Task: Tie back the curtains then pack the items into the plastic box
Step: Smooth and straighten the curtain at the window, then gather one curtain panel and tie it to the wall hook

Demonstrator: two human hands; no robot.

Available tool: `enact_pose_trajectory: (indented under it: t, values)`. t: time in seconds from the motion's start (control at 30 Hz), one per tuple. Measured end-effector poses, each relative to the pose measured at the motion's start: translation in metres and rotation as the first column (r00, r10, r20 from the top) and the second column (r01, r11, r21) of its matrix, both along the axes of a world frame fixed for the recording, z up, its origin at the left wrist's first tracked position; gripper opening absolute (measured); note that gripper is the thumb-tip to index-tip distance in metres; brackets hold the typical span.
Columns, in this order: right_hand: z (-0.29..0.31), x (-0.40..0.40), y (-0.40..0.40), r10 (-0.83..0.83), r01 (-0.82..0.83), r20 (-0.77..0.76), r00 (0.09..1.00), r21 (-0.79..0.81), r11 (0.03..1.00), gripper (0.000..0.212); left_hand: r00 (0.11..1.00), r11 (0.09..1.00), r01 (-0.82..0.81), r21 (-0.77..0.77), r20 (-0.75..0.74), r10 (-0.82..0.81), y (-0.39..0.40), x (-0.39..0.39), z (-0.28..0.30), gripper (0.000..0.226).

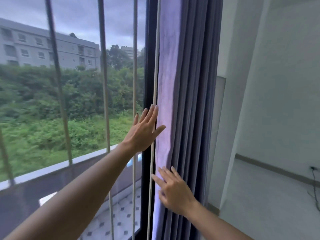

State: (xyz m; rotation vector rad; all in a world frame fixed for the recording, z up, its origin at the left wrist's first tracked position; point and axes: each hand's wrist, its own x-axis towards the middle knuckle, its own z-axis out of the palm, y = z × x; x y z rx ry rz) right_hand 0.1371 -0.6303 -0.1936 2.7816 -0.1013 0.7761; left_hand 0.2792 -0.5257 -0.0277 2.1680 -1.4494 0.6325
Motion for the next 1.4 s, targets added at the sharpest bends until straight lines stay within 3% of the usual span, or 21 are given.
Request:
enact_pose_trajectory:
  t: [0.17,0.37,0.6,0.73,0.87,0.97,1.07,1.17,1.33,1.4]
  values:
    - [0.017,-0.045,0.025,0.004,-0.011,0.098,0.995,0.064,0.998,0.051,0.998,0.998,-0.061,-0.02,-0.036,0.061,0.054,-0.039,-0.012,0.077]
    - [0.051,-0.086,0.013,-0.024,0.022,0.111,0.993,0.022,1.0,0.051,0.99,0.987,-0.139,-0.076,-0.003,0.139,0.076,-0.066,0.007,0.075]
    - [0.128,-0.088,-0.037,-0.046,-0.001,0.257,0.965,0.179,0.984,0.049,0.985,0.926,-0.131,-0.355,0.056,0.161,0.047,-0.076,0.047,0.075]
    - [0.158,-0.069,-0.063,0.0,-0.094,0.305,0.952,0.293,0.951,0.051,0.968,0.893,-0.162,-0.419,0.109,0.227,0.005,-0.084,0.051,0.084]
    - [0.168,-0.042,-0.084,0.057,-0.221,0.312,0.948,0.52,0.825,0.055,0.926,0.846,-0.343,-0.408,0.004,0.377,-0.041,-0.081,0.044,0.11]
    - [0.166,-0.023,-0.099,0.155,-0.33,0.313,0.937,0.646,0.688,0.057,0.853,0.76,-0.497,-0.418,-0.074,0.517,-0.058,-0.071,0.042,0.118]
    - [0.168,-0.005,-0.113,0.243,-0.423,0.35,0.905,0.673,0.607,0.056,0.8,0.652,-0.566,-0.505,-0.148,0.581,-0.059,-0.068,0.041,0.093]
    - [0.172,0.016,-0.122,0.299,-0.466,0.359,0.884,0.737,0.489,0.056,0.807,0.622,-0.541,-0.566,-0.139,0.575,-0.055,-0.069,0.038,0.062]
    - [0.166,0.043,-0.126,0.425,-0.431,0.299,0.854,0.865,0.256,0.093,0.794,0.624,-0.555,-0.55,-0.126,0.595,-0.053,-0.058,0.034,0.057]
    - [0.155,0.052,-0.13,0.443,-0.398,0.283,0.851,0.897,0.191,0.096,0.781,0.619,-0.575,-0.534,-0.135,0.61,-0.055,-0.055,0.03,0.048]
